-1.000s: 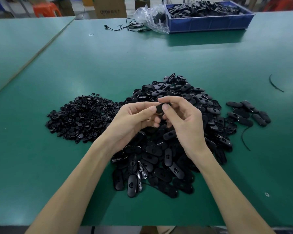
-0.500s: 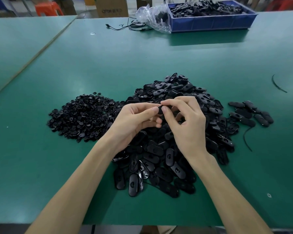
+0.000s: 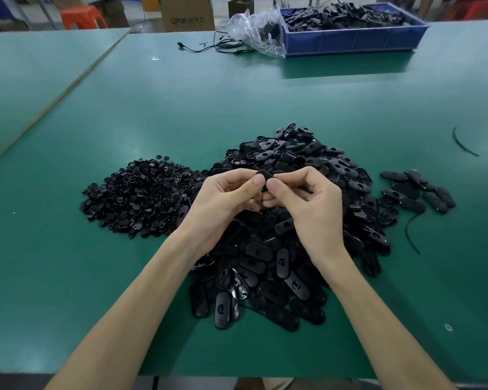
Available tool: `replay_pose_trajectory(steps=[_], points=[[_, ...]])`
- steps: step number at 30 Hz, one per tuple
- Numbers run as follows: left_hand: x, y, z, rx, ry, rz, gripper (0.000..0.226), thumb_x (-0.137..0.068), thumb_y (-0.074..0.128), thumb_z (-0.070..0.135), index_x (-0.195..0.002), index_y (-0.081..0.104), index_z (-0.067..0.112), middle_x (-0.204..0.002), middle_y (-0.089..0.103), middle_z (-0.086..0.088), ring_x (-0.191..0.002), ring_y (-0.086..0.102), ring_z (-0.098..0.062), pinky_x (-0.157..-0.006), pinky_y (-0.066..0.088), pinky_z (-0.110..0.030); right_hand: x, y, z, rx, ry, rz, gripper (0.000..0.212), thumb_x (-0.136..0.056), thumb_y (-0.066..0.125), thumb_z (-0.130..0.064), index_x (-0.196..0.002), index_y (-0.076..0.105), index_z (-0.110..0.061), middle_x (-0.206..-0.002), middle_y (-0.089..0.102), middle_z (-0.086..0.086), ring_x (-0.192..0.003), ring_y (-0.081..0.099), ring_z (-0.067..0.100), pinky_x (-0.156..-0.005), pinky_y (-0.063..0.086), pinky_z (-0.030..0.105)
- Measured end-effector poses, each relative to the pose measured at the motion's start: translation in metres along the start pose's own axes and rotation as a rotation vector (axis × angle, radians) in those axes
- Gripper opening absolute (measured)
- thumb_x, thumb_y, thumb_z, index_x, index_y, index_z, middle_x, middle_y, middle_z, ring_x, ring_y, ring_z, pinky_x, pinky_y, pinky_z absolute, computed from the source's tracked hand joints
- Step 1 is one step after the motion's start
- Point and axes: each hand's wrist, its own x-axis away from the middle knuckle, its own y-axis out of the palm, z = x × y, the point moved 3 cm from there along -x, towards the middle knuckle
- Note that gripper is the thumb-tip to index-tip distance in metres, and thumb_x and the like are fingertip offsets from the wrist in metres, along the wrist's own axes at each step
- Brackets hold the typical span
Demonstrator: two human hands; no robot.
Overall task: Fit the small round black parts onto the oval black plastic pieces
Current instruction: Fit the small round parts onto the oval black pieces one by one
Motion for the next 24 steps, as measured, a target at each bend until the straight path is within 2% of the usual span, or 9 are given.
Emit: replay_pose_trajectory(steps=[7, 10, 13, 15, 18, 20, 24], points=[[0.002, 0.005, -0.001, -0.067, 0.024, 0.041, 0.023, -0.100, 0.062, 0.016, -0.112, 0.071, -0.003, -0.095, 0.070, -0.009, -0.086, 0.062, -0.017, -0.075, 0.053, -0.026, 0.004, 0.003, 0.001, -0.019, -0.003, 0.008, 0.008, -0.094, 0.078, -0.015, -0.094, 0.071, -0.011, -0.090, 0.080, 0.003, -0.082, 0.080, 0.023, -0.075, 0.065, 0.031], [0.003, 0.008, 0.002, -0.176, 0.090, 0.091, 0.017, -0.103, 0.059, 0.012, -0.109, 0.070, 0.000, -0.091, 0.071, -0.004, -0.083, 0.066, -0.012, -0.072, 0.053, -0.022, 0.005, 0.003, 0.000, 0.068, -0.015, -0.008, 0.002, -0.095, 0.074, -0.019, -0.095, 0.074, -0.017, -0.094, 0.080, -0.001, -0.086, 0.079, 0.019, -0.078, 0.065, 0.042], [0.003, 0.006, 0.010, -0.406, 0.222, 0.105, 0.010, -0.105, 0.056, 0.006, -0.102, 0.066, 0.006, -0.087, 0.070, 0.000, -0.079, 0.065, -0.005, -0.067, 0.048, -0.012, 0.006, 0.003, -0.004, 0.207, -0.063, 0.014, 0.005, -0.097, 0.070, -0.024, -0.098, 0.076, -0.024, -0.096, 0.076, -0.005, -0.088, 0.074, 0.017, -0.078, 0.062, 0.042], [0.003, 0.006, 0.011, -0.532, 0.276, 0.093, 0.011, -0.107, 0.053, 0.006, -0.102, 0.062, 0.005, -0.087, 0.069, -0.001, -0.080, 0.069, -0.009, -0.072, 0.054, -0.022, 0.005, 0.004, -0.007, 0.271, -0.112, 0.031, 0.008, -0.097, 0.070, -0.026, -0.103, 0.076, -0.026, -0.100, 0.070, -0.008, -0.090, 0.070, 0.016, -0.075, 0.058, 0.036], [0.007, 0.011, 0.006, -0.623, 0.263, 0.041, 0.014, -0.110, 0.048, 0.016, -0.109, 0.059, 0.008, -0.080, 0.069, -0.005, -0.073, 0.071, -0.022, -0.074, 0.058, -0.048, 0.005, 0.005, -0.009, 0.293, -0.134, -0.002, 0.017, -0.097, 0.072, -0.028, -0.113, 0.077, -0.026, -0.101, 0.065, -0.007, -0.086, 0.067, 0.014, -0.069, 0.054, 0.027], [0.008, 0.014, 0.003, -0.646, 0.246, 0.002, 0.015, -0.111, 0.046, 0.019, -0.111, 0.059, 0.012, -0.076, 0.067, -0.007, -0.066, 0.067, -0.025, -0.071, 0.056, -0.051, 0.005, 0.005, -0.009, 0.285, -0.129, -0.028, 0.016, -0.097, 0.074, -0.021, -0.112, 0.078, -0.025, -0.102, 0.066, -0.006, -0.085, 0.066, 0.013, -0.069, 0.052, 0.022], [0.005, 0.012, 0.003, -0.622, 0.191, 0.013, 0.016, -0.110, 0.050, 0.021, -0.108, 0.062, 0.011, -0.066, 0.066, -0.004, -0.059, 0.069, -0.023, -0.067, 0.055, -0.041, 0.002, 0.002, -0.007, 0.164, -0.058, -0.027, 0.015, -0.096, 0.076, -0.014, -0.102, 0.076, -0.027, -0.098, 0.073, -0.006, -0.080, 0.068, 0.006, -0.071, 0.052, 0.020]])
